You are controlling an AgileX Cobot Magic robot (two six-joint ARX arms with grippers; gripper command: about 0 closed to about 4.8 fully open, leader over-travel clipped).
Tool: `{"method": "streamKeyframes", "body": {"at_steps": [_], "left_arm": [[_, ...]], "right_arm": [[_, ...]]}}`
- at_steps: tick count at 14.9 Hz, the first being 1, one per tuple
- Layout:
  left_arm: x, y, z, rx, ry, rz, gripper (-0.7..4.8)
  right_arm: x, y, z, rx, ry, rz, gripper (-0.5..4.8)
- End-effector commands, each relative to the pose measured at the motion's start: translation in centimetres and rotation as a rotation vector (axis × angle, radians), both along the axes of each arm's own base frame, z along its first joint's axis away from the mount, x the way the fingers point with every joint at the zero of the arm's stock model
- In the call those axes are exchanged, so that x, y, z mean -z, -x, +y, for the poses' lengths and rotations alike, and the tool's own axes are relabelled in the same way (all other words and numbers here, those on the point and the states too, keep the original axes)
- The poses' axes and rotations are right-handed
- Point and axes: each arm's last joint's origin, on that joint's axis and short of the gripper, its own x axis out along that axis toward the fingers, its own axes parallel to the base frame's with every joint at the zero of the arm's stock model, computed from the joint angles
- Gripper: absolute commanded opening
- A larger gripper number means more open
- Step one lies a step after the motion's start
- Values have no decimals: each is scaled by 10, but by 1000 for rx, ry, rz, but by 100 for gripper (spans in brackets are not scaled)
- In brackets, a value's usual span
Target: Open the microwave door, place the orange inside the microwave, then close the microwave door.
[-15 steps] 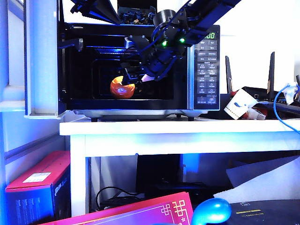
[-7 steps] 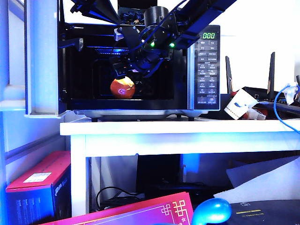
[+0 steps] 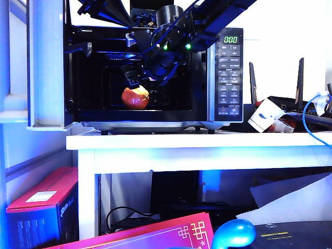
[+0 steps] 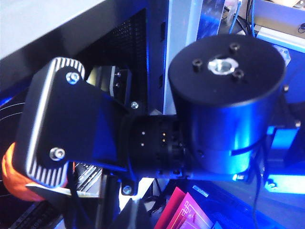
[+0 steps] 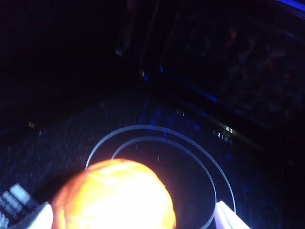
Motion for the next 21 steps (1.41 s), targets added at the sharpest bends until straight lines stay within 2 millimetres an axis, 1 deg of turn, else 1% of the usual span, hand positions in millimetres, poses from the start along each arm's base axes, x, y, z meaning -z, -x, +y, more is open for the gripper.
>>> {"method": "streamKeyframes", "body": {"at_steps": [1,3,6,10,13,17,21], "left_arm": [[-4,2,0,7,2,-19,-5],[-4,3,0,7,0,-14,-5],[-3,3,0,8,-2,-3,-5],[-3,3,0,7,-3,-2,-5],[-2,4,1,8,-5,4,-5],[-2,4,1,7,-5,5,-5],[-2,4,1,8,-8,15,-5]], "right_arm": [[12,-3,-8,84,44,95,450],[7,1,-10,81,68,124,450],[-10,11,-16,80,103,162,449],[-17,16,-17,71,115,170,449],[-20,21,-16,9,112,203,449],[-24,21,-12,-87,8,218,449],[-25,17,-8,-107,-87,191,448]]}}
